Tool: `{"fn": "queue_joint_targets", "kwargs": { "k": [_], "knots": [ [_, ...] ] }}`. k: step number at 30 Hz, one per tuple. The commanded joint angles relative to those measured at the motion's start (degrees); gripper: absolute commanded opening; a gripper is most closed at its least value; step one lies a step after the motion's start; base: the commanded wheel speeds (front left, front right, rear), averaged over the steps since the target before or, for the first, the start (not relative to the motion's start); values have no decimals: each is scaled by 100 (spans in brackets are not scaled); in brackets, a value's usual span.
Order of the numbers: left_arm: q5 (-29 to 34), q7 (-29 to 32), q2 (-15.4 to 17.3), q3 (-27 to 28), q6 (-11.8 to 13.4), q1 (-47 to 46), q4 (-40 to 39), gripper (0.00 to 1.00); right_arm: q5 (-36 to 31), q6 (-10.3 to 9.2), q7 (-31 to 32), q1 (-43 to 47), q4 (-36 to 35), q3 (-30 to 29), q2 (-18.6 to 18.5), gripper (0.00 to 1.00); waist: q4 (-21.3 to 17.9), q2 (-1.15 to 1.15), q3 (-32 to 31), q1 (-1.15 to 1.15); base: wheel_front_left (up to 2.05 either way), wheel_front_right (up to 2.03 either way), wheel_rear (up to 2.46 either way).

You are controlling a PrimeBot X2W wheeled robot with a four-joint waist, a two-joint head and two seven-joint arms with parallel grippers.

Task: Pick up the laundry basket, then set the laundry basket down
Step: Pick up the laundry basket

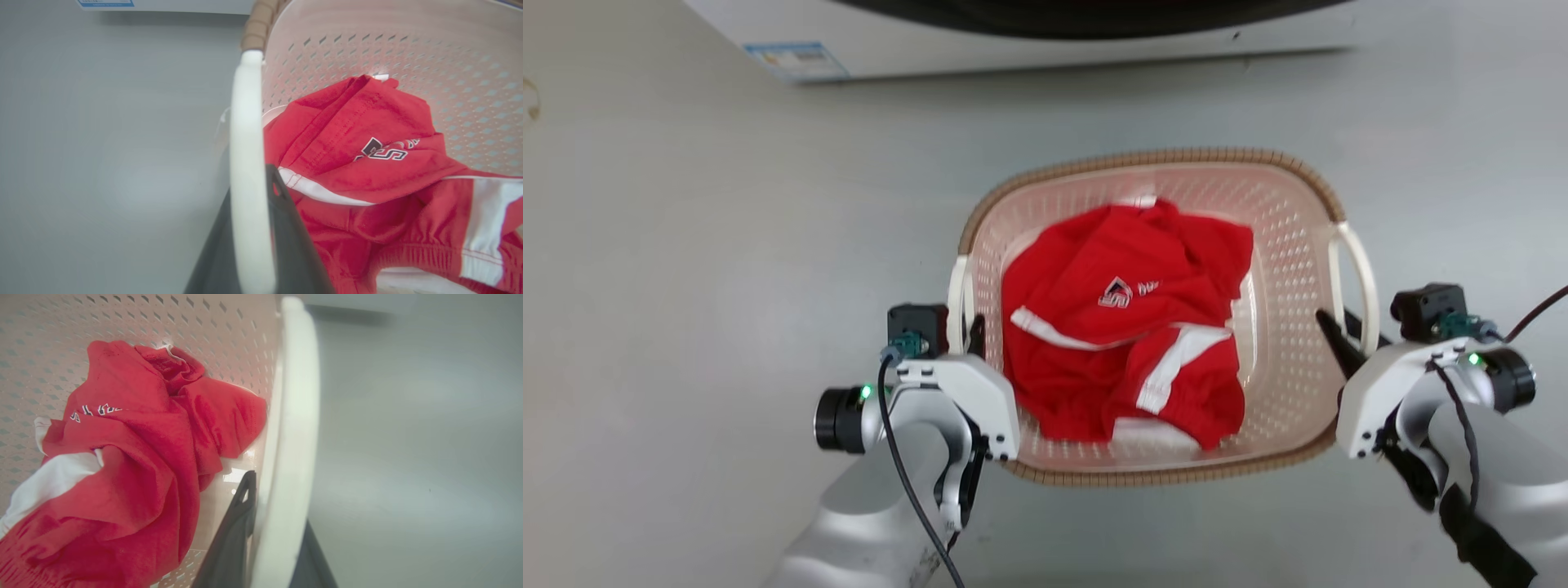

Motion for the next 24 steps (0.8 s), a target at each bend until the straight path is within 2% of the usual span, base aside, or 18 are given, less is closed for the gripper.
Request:
{"fn": "queue_joint_targets", "kwargs": {
  "k": [1,14,24],
  "knots": [
    [-61,1,176,3,-96,151,89,0,98,35,76,386,138,160,-148,0,-159,0,-575,0,0,0,0],
    [-498,735,176,-497,-676,669,832,0,809,35,612,580,659,812,259,0,-387,0,-2350,0,0,0,0],
    [-719,1053,176,-597,-1034,1021,1120,0,1195,35,867,790,862,1033,455,0,-371,0,-3315,0,0,0,0]
  ]
}}
